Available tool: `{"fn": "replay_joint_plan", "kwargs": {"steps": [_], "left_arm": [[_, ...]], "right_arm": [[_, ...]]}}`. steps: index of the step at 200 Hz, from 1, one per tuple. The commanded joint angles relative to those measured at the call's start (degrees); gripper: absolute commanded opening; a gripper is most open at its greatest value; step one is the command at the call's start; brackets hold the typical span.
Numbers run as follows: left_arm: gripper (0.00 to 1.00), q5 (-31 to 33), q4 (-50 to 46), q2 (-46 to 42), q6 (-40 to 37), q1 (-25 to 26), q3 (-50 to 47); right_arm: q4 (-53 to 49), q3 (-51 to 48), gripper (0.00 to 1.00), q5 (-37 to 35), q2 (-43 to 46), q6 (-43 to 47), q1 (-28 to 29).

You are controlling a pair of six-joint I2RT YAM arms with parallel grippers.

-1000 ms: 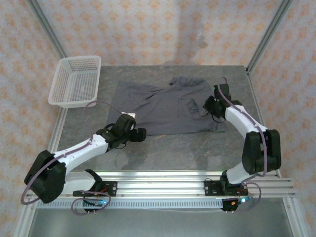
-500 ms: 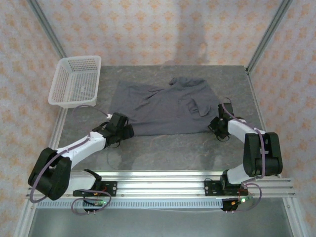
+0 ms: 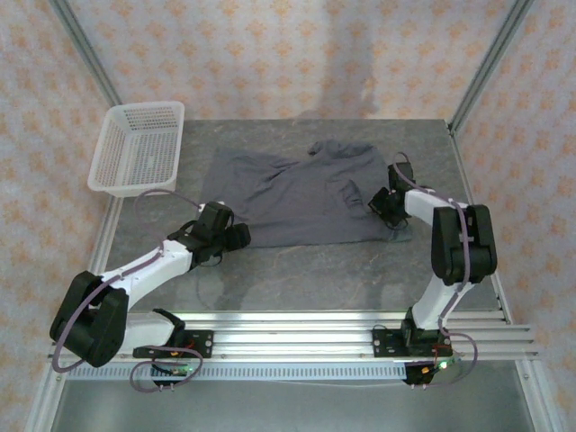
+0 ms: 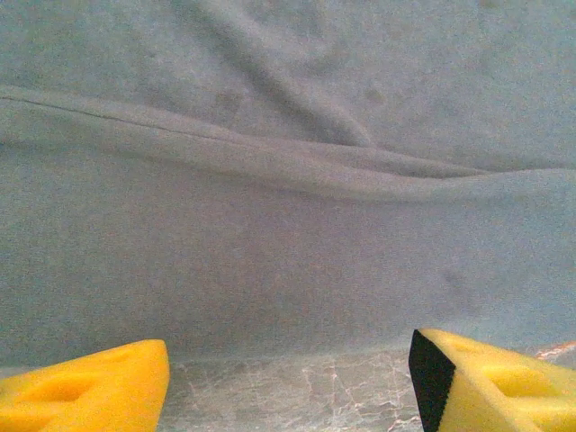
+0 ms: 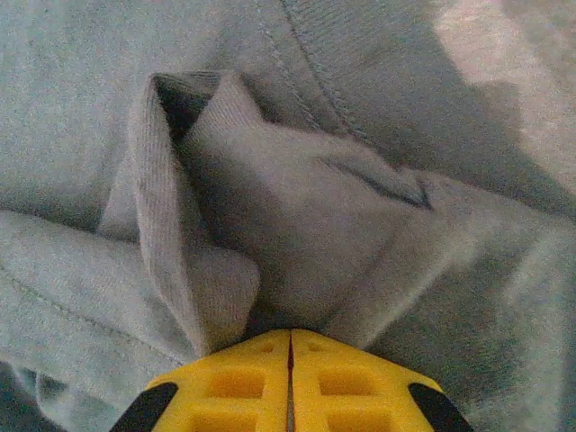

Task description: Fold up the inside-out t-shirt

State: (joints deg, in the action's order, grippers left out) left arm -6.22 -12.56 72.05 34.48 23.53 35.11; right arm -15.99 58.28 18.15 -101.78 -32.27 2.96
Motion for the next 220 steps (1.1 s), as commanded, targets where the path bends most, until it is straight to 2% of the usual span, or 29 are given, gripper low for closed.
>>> {"fn": "replay_joint_plan", "kwargs": {"steps": [1, 41, 94, 109, 121, 133, 141, 158, 166, 180, 220], "left_arm": [[0.72, 0.15, 0.61, -0.97, -0.29, 0.01, -0.26], [0.72, 0.31, 0.34, -2.53, -0.31, -0.02, -1.14], [0.72, 3.30, -1.83, -4.05, 0.55, 0.03, -1.83], [0.72, 5.55, -3.97, -3.96, 1.43, -0.21, -1.30], [0.71, 6.22, -4.25, -3.80, 2.37, -0.97, -1.40], [0.65, 5.82, -3.41, -3.31, 3.40, -2.22, -1.58], [0.55, 5.54, -2.58, -2.69, 4.02, -3.01, -1.50], [0.14, 5.25, -1.34, -0.53, 5.34, -4.26, -0.24], [0.00, 5.38, -1.09, 0.80, 5.91, -4.68, 0.84], [0.00, 6.28, -0.32, 3.18, 6.90, -5.29, 2.59], [0.00, 5.97, 2.57, 13.73, 8.56, -9.21, 7.24]], "right_arm": [[0.72, 4.53, 0.09, 0.79, -1.86, 0.77, 0.03], [-1.62, 13.43, 0.10, 0.81, -4.56, -0.11, 0.03], [-3.62, 23.50, 0.11, 2.54, -12.77, 1.63, -0.61], [-5.77, 24.65, 0.13, 2.39, -10.75, 2.77, -1.68], [-5.95, 21.79, 0.15, 1.08, -6.07, 3.17, -2.58], [-4.02, 15.16, 0.16, -1.09, 0.47, 3.10, -2.96], [-2.00, 9.32, 0.16, -2.00, 4.70, 2.26, -2.96], [2.77, -2.87, 0.09, -1.52, 12.12, -0.70, -2.92], [4.78, -7.63, 0.05, -1.20, 14.33, -1.66, -2.96], [6.06, -12.72, 0.00, -1.49, 15.88, -1.64, -2.96], [5.41, -15.21, 0.00, -1.62, 13.89, 0.21, -2.96]]}}
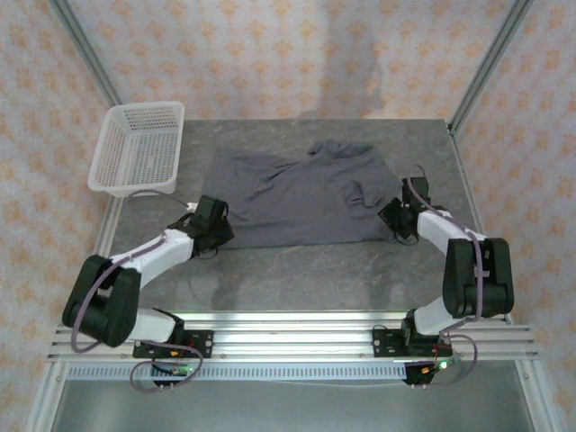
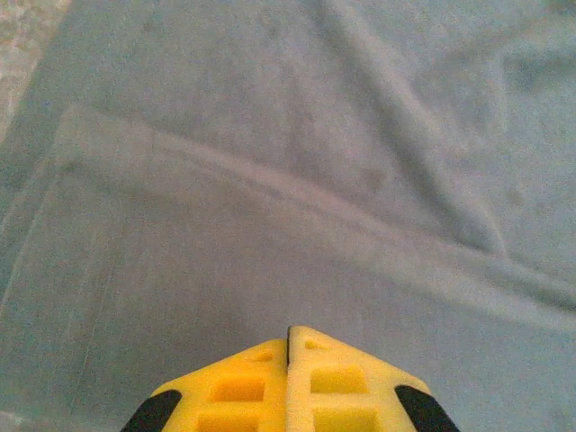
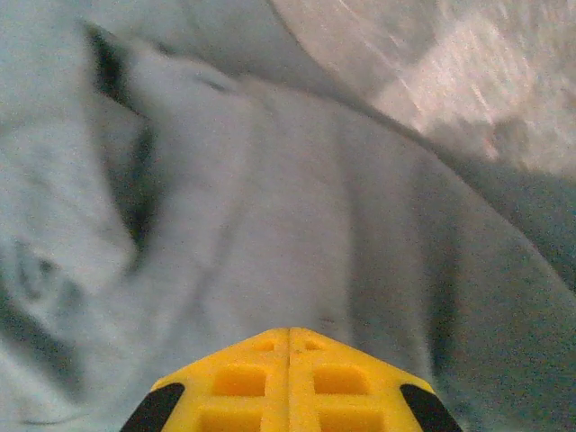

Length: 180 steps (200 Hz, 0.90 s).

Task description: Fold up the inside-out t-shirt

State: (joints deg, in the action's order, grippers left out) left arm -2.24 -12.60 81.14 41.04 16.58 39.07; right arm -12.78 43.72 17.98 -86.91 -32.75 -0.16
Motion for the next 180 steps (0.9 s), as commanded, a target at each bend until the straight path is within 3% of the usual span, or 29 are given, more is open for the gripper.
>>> {"fn": "replay_joint_plan", "kwargs": {"steps": [1, 31, 56, 88, 123, 146, 162, 180], "left_arm": [[0.00, 1.89, 2.60, 4.95, 2.02, -2.39, 3.38], [0.00, 0.26, 3.69, 10.34, 6.32, -5.38, 2.57], [0.00, 0.15, 5.51, 8.98, 9.67, -5.86, -4.30], [0.00, -1.33, 7.05, 0.95, 13.86, -4.35, -14.48], [0.00, 7.25, -4.66, -11.82, 15.21, 3.81, -16.75], [0.00, 8.96, -8.66, -20.45, 16.77, 6.03, -16.87], [0.00, 10.66, -10.45, -25.73, 16.10, 6.36, -15.21], [0.20, 13.63, -9.17, -28.79, 11.83, 6.36, -11.93]], "right_arm": [[2.21, -0.70, 0.00, -1.49, -1.06, 0.68, 0.16], [-0.71, -0.92, 0.00, -2.94, -3.51, -1.06, 0.16], [-3.37, -3.71, 0.00, -4.87, -2.53, -2.00, 0.16], [-7.10, -8.36, 0.00, -5.29, 3.99, -1.78, 0.16], [-13.56, -11.38, 0.00, -6.58, 12.44, -2.53, 0.16], [-14.81, -11.64, 0.01, -4.85, 18.79, -3.65, 0.16], [-12.19, -8.70, 0.08, -1.02, 21.43, -1.61, 0.16], [-9.56, -1.40, 0.14, 0.86, 17.79, 1.11, 0.31]]}}
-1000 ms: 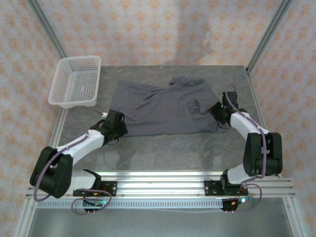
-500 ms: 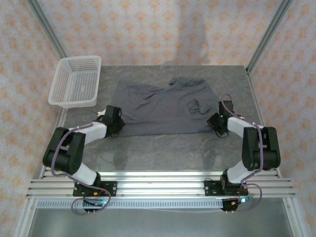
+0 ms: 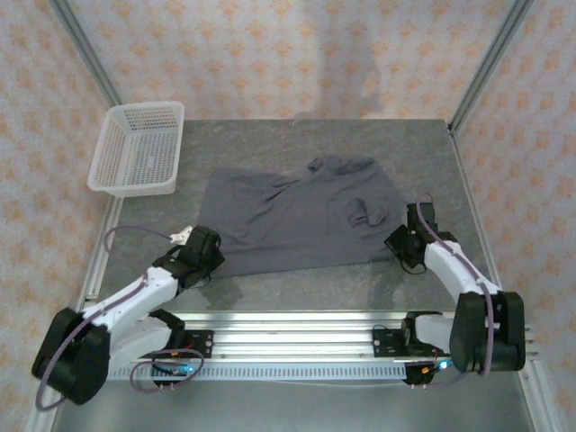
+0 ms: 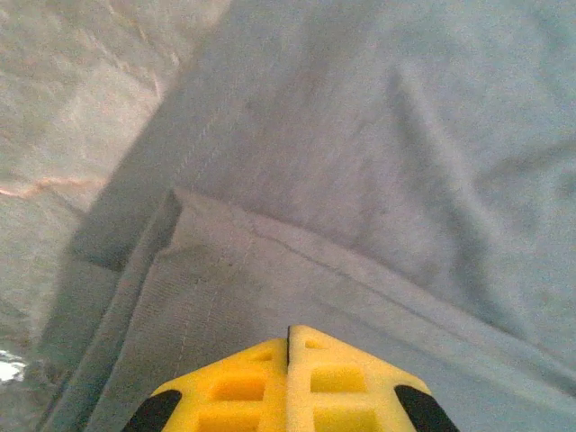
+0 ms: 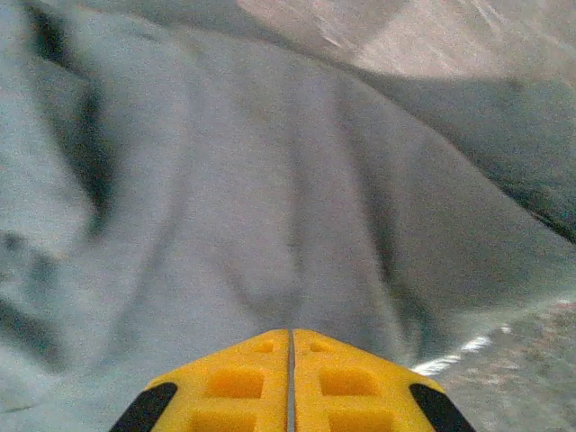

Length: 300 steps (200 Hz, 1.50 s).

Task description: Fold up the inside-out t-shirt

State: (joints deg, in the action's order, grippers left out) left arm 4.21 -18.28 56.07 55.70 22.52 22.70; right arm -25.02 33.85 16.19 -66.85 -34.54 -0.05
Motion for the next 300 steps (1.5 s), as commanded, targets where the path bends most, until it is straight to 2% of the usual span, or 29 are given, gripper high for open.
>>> {"fn": "replay_joint_plan", "kwargs": {"steps": [1, 16, 26, 42, 65, 97, 123, 145, 208, 226, 246, 256, 277, 300], "left_arm": [[0.22, 7.37, -3.37, -3.75, -3.17, 0.42, 4.76], [0.34, 9.75, -2.43, -2.11, -8.27, 0.33, 9.49], [0.37, 9.81, -2.11, 0.50, -12.01, 0.33, 13.46], [0.38, 8.54, -1.44, 5.07, -17.55, 0.26, 18.70], [0.44, 5.61, 1.38, 9.07, -22.85, -0.41, 21.76], [0.56, -0.72, 4.17, 12.64, -24.76, -3.19, 22.69], [0.57, -2.71, 3.90, 15.50, -24.81, -5.09, 23.43], [0.57, -3.15, 3.83, 16.55, -24.76, -5.79, 23.36], [0.58, -4.39, 4.77, 18.10, -23.35, -6.25, 23.03], [0.59, -4.55, 3.30, 19.05, -21.95, -7.29, 24.39], [0.58, -4.97, -0.91, 22.46, -19.67, -10.24, 28.78], [0.57, -4.97, -2.46, 24.32, -18.72, -11.84, 31.25], [0.56, -0.74, -5.07, 28.30, -17.32, -13.96, 36.69], [0.54, 6.09, -10.20, 34.51, -15.33, -15.16, 44.92]], "right_arm": [[2.77, 9.02, 0.14, 2.68, -2.73, 2.99, 0.26], [3.78, 17.50, 0.16, 3.98, -9.86, 5.50, 0.68], [5.01, 22.84, 0.18, 3.42, -15.17, 8.53, 1.42], [6.26, 30.62, 0.21, -1.36, -24.00, 13.84, 2.07], [3.74, 43.80, 0.25, -4.39, -37.56, 18.81, 2.16], [-2.25, 60.46, 0.33, -5.07, -52.59, 23.60, 2.38], [-9.91, 73.40, 0.32, -7.53, -61.81, 26.34, 2.72], [-14.69, 81.11, 0.32, -6.74, -67.43, 27.13, 2.85], [-25.27, 96.82, 0.38, -2.49, -78.48, 28.46, 3.07], [-27.01, 97.93, 0.27, -3.50, -79.25, 27.74, 3.04], [-27.43, 97.86, 0.06, -5.08, -77.62, 27.38, 2.96], [-27.54, 97.52, 0.01, -5.83, -76.02, 27.55, 2.87], [-25.02, 92.90, 0.00, -7.32, -70.55, 27.94, 2.57], [-18.95, 81.47, 0.00, -6.29, -62.84, 25.93, 1.75]]}}
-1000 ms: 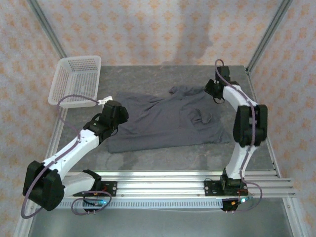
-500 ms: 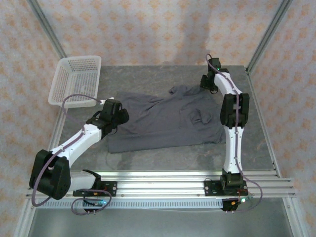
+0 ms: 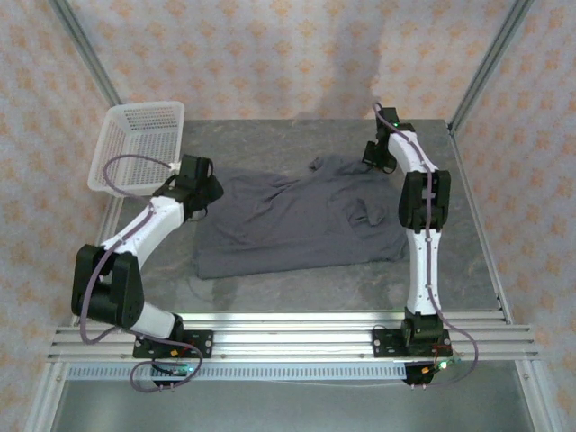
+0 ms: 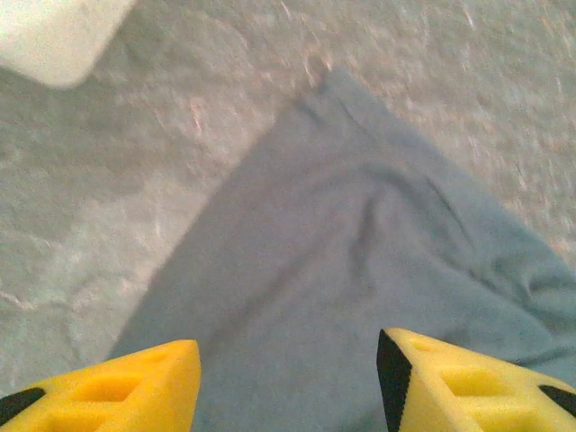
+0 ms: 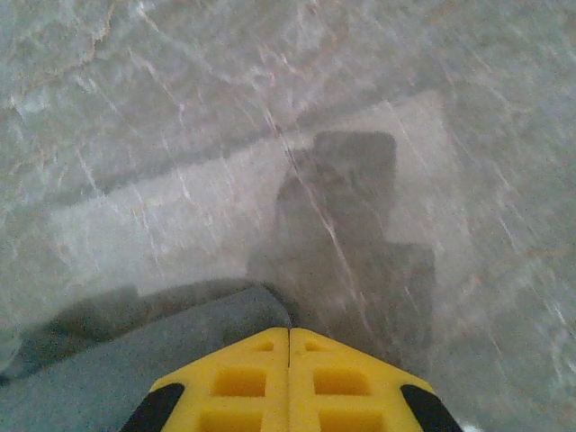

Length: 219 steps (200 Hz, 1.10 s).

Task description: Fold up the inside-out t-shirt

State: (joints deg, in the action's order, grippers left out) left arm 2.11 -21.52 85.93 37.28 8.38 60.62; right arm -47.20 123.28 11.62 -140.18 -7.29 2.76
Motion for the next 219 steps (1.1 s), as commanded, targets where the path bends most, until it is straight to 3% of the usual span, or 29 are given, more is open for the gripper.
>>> {"fn": "replay_joint_plan", "kwargs": {"steps": [1, 22, 56, 75, 134, 219], "left_arm": [[0.53, 8.44, -7.18, 5.02, 3.12, -1.01, 7.38], [0.50, 10.99, -10.90, 12.30, 1.93, -1.02, 15.56], [0.48, 7.37, -11.95, 23.03, -0.65, -1.01, 25.43], [0.48, 5.53, -12.10, 29.60, -1.49, -0.72, 30.67], [0.47, 8.86, -12.52, 42.67, -4.13, -0.82, 43.62], [0.39, 8.79, -13.99, 49.11, -3.54, -1.83, 49.10]], "right_arm": [[3.55, -8.50, 0.00, -1.66, 10.83, -1.46, -1.13], [9.89, -18.99, 0.00, -0.29, 17.92, -3.29, -1.72], [16.77, -29.54, 0.00, 2.77, 22.93, -6.48, -2.59], [16.53, -30.03, 0.00, 3.95, 22.52, -6.91, -2.59], [16.34, -28.78, 0.00, 5.08, 22.03, -6.69, -2.59], [15.25, -27.80, 0.00, 4.91, 21.24, -6.51, -2.58]]}}
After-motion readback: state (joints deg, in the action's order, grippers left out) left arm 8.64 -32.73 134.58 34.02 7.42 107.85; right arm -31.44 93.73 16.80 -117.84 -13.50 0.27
